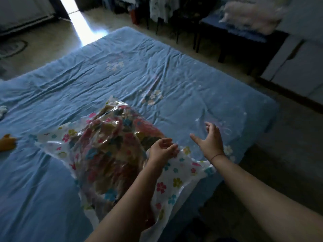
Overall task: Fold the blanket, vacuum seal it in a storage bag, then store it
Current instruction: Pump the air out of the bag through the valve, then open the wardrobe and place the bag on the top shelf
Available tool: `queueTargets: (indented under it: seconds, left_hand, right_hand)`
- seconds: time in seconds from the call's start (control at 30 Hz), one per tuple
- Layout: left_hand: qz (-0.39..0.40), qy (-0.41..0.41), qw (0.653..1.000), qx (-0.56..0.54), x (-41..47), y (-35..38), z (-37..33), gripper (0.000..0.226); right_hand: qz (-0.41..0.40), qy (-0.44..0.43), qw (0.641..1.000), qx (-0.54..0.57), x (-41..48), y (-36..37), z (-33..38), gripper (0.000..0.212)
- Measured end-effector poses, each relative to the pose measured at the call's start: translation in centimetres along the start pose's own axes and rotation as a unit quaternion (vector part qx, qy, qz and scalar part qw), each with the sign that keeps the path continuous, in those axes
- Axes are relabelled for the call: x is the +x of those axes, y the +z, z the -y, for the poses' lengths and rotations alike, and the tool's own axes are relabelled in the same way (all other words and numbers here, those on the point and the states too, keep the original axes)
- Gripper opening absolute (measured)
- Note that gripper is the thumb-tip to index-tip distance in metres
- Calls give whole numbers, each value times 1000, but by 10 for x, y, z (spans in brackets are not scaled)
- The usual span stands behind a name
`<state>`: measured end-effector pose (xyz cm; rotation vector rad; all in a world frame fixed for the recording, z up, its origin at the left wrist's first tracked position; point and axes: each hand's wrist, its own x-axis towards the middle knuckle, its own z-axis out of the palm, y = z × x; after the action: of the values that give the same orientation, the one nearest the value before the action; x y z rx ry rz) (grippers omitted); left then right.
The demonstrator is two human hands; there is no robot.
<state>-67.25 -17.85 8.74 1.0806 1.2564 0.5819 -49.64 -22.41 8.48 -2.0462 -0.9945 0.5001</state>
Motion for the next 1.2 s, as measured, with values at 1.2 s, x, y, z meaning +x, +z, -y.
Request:
queueTargets:
  seconds: [1.2]
  left_hand:
    - [617,237,714,231,-286,873,-44,41]
  right_hand:
    - [-630,285,722,14,-170,-721,-421,78]
